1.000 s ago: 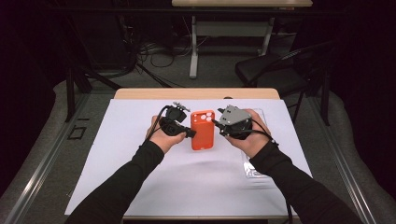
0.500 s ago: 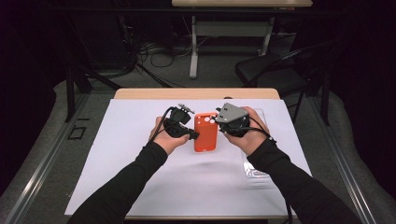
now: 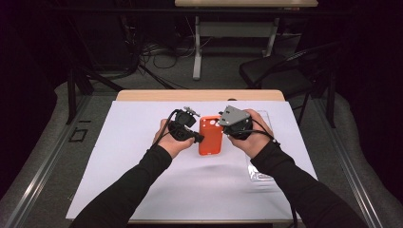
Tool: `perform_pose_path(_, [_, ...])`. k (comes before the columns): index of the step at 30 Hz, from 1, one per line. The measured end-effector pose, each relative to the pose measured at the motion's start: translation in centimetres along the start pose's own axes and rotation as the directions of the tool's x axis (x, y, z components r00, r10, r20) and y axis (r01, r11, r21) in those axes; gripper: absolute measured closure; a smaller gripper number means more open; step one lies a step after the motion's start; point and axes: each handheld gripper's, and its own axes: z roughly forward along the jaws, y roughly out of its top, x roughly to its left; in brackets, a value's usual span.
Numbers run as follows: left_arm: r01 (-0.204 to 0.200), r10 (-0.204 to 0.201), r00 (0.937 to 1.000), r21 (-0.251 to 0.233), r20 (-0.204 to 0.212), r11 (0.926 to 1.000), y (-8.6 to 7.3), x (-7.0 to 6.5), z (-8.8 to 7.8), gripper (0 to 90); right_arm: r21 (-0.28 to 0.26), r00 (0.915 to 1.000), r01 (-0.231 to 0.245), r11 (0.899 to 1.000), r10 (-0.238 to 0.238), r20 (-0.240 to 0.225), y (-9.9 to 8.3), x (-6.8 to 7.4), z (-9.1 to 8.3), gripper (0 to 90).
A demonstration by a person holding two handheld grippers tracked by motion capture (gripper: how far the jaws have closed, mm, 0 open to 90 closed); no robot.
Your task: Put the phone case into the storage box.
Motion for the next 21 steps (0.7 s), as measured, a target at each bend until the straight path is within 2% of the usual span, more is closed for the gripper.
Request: perform_pose_path(21, [-0.01,0.01,0.9999,0.006,-0.007,0.9999,-0.03,-0.08,0.21,81.7,0.024,0.9998,0.018,1.0,-0.018,-0.002,-0.05,0.02,-0.06,80.5])
